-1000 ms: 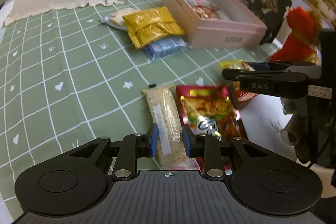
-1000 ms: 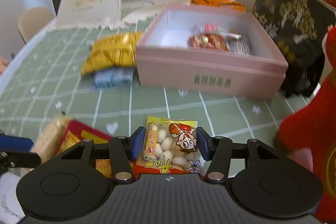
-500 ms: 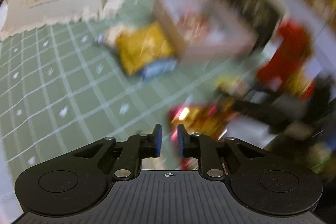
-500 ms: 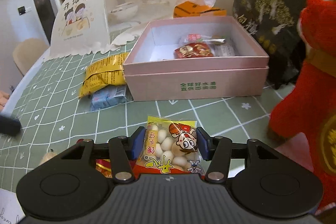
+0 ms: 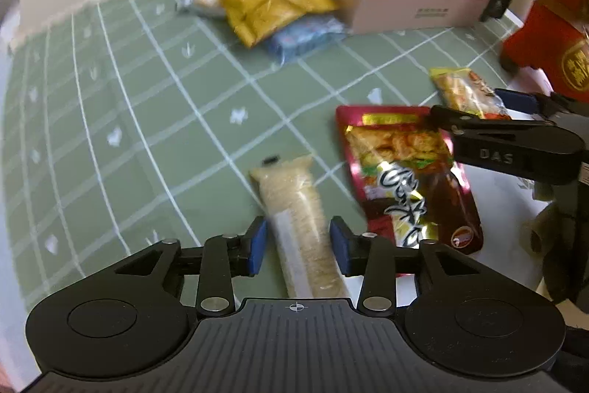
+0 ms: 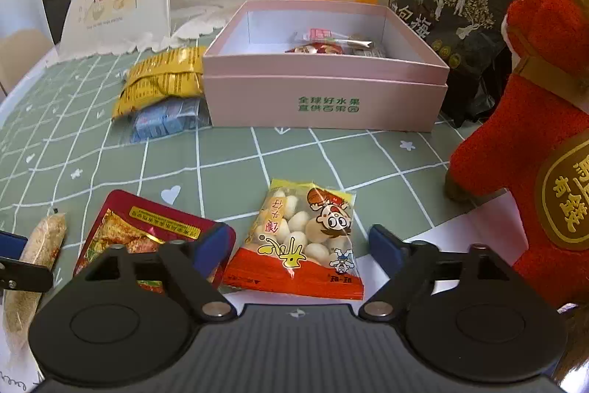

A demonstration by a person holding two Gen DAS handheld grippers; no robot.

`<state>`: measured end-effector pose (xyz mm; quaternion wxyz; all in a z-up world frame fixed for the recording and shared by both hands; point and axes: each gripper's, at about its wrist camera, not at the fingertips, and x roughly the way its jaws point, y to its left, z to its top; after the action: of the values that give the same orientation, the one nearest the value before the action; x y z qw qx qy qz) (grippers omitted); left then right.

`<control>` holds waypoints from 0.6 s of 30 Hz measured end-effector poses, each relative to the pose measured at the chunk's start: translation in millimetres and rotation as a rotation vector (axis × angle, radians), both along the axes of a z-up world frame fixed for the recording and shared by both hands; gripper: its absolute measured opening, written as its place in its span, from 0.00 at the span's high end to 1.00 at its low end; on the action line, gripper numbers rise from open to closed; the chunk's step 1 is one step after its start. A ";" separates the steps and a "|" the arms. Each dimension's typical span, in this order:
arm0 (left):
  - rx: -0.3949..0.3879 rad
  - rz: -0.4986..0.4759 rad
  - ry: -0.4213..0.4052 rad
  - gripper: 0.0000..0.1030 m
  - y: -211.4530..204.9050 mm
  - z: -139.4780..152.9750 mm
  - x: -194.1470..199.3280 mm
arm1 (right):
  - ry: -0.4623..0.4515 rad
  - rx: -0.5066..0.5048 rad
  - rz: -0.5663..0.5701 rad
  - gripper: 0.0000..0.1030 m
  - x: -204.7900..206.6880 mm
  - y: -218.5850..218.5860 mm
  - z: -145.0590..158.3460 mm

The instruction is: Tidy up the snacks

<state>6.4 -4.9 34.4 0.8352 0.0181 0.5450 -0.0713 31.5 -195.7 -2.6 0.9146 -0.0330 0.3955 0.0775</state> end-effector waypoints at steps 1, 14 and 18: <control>-0.010 -0.001 -0.014 0.58 1.7 0.4 -1.3 | 0.011 0.004 -0.003 0.15 0.4 -0.7 0.4; -0.067 0.011 -0.085 0.68 0.3 -2.6 -12.6 | 0.052 0.002 0.015 0.32 0.6 -4.2 10.4; -0.156 -0.034 -0.161 0.68 -1.4 16.4 -3.8 | 0.009 -0.018 0.016 0.32 -2.6 -5.8 18.8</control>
<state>2.7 -6.3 50.8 0.8737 -0.0322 0.4688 -0.1258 28.9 -201.5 16.2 0.9119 -0.0440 0.3998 0.0814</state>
